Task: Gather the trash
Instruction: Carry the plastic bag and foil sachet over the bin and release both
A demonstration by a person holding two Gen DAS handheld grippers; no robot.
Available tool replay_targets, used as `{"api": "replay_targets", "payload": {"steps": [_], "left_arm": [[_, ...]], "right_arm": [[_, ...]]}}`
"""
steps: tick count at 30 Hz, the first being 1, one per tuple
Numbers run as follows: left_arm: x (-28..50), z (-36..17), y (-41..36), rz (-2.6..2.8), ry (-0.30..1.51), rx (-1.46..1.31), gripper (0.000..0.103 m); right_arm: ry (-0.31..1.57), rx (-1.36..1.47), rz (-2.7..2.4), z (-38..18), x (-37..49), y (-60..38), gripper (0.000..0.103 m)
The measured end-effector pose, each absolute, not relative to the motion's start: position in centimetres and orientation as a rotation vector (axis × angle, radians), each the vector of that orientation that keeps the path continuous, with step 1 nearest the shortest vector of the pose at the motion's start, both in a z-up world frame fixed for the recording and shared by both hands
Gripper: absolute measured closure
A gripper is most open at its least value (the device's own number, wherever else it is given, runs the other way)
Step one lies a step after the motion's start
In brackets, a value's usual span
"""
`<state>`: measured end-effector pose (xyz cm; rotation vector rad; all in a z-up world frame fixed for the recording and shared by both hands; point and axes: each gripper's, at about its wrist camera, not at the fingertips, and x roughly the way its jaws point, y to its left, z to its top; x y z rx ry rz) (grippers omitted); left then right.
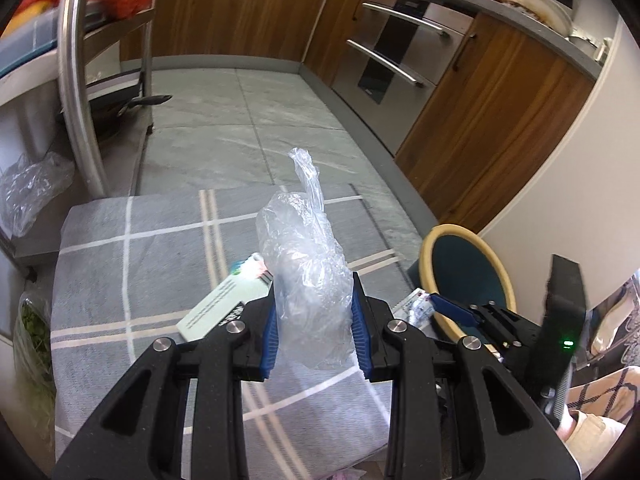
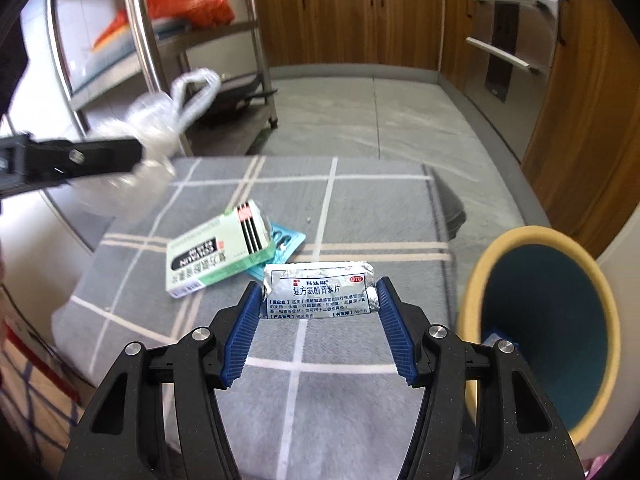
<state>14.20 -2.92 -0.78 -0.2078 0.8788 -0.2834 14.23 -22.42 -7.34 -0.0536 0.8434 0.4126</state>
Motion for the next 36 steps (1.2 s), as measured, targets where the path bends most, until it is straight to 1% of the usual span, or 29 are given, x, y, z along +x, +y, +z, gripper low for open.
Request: {"api": "replay_targets", "payload": {"steps": [8, 13, 24, 30, 36], "left_arm": [[14.6, -1.0, -6.8, -0.354, 0.879, -0.177, 0.073], [15.2, -1.0, -10.5, -0.419, 0.881, -0.151, 0.073], [15.9, -0.8, -18.3, -0.526, 0.883, -0.098, 0.073], [16.0, -1.3, -20.2, -0.550, 0.892, -0.075, 0.073], [16.3, -1.6, -22.2, -0.578, 0.893, -0.046, 0.073]], "right_arm": [[0.762, 0.042, 0.360, -3.2, 12.3, -27.8, 0.043], [0.723, 0.087, 0.307, -1.4, 11.1, -31.4, 0.043], [0.671, 0.167, 0.182, 0.5, 9.2, -38.1, 0.043], [0.625, 0.236, 0.157, 2.8, 9.4, -40.8, 0.043], [0.642, 0.243, 0.121, 2.2, 9.8, -42.0, 0.043]]}}
